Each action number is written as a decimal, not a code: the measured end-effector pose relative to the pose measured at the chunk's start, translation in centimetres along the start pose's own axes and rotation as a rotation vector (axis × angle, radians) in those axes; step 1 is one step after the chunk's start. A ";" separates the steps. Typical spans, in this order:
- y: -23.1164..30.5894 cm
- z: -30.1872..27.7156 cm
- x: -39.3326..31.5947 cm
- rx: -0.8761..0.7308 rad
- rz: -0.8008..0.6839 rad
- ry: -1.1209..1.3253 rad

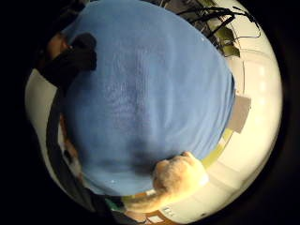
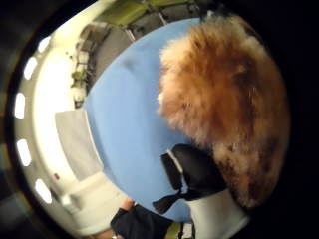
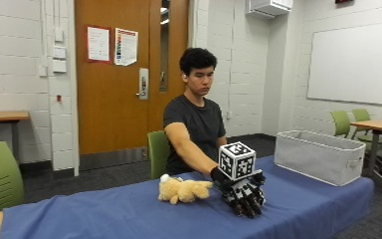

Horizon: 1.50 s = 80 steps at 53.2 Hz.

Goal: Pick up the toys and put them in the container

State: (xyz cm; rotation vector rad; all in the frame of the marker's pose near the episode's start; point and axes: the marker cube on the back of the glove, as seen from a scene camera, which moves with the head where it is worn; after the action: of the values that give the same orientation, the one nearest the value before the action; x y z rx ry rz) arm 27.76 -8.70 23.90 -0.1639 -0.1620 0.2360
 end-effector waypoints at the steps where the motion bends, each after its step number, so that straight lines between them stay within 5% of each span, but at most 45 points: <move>1: 0.1 0.0 0.0 0.009 0.002 -0.008; 14: 0.7 -1.1 -1.5 0.176 -0.004 0.095; 27: 1.3 -2.0 -2.3 0.045 -0.010 0.075; 43: 3.4 -17.2 -11.2 0.226 -0.127 0.057; 51: 5.4 -23.2 -18.9 0.321 -0.235 0.080; 56: 8.3 -26.2 -27.4 0.363 -0.493 0.089; 61: 9.6 -27.3 -34.2 0.393 -0.469 0.106; 65: 11.7 -27.6 -40.2 0.382 -0.615 0.035; 80: 15.6 -25.5 -57.1 0.376 -0.602 -0.038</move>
State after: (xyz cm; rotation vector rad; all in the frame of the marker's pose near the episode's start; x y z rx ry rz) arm -25.90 -11.32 -11.70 0.2647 -0.1944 -0.3312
